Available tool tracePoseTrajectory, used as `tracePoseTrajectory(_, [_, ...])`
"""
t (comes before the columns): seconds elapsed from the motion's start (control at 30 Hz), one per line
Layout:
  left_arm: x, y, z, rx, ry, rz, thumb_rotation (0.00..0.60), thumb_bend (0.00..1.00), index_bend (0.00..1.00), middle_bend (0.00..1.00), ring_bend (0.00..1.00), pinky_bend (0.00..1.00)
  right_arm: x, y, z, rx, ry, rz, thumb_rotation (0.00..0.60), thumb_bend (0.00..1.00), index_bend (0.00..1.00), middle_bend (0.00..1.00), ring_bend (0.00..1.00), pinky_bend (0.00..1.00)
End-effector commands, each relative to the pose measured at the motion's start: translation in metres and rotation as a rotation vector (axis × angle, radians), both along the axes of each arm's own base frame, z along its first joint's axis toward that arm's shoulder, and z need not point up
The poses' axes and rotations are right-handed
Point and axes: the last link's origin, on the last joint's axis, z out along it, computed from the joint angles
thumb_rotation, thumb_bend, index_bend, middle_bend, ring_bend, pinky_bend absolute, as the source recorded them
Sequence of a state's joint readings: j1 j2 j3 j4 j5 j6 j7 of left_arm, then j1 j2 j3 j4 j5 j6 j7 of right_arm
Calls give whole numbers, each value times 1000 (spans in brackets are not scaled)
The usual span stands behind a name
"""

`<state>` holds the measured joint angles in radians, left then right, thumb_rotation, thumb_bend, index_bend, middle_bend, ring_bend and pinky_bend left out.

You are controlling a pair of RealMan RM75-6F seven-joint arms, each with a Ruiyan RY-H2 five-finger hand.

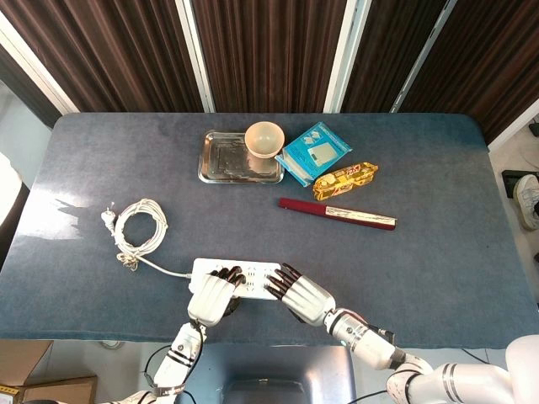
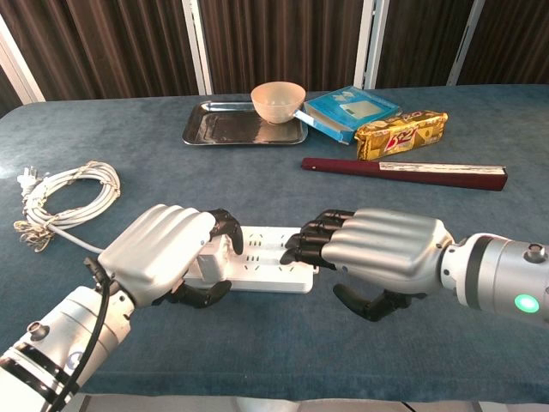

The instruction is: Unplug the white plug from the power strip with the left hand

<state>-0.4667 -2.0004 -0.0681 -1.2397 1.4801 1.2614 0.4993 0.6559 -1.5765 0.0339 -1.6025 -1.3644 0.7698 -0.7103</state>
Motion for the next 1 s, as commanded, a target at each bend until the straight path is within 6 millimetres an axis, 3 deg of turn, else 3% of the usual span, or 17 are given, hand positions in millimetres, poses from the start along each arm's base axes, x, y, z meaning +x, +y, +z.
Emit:
tracePoseTrajectory(0.03, [0,0,0,-1,-1,-1,600,443,434,480,440,634,0,2,-4,5,17,6,600,783,242,192,5,0])
tracePoseTrajectory(0.67, [3,-2,10,35,-32,-67,600,449,444,494,446,629,3,13,-18,11,83,-12,600,782,248,196,5,0])
tracePoseTrajectory(1.0, [5,2,42,99,-77,-93,600,448,443,494,446,627,17,10,0,-49,-19,-26,600,782,232,196,5,0])
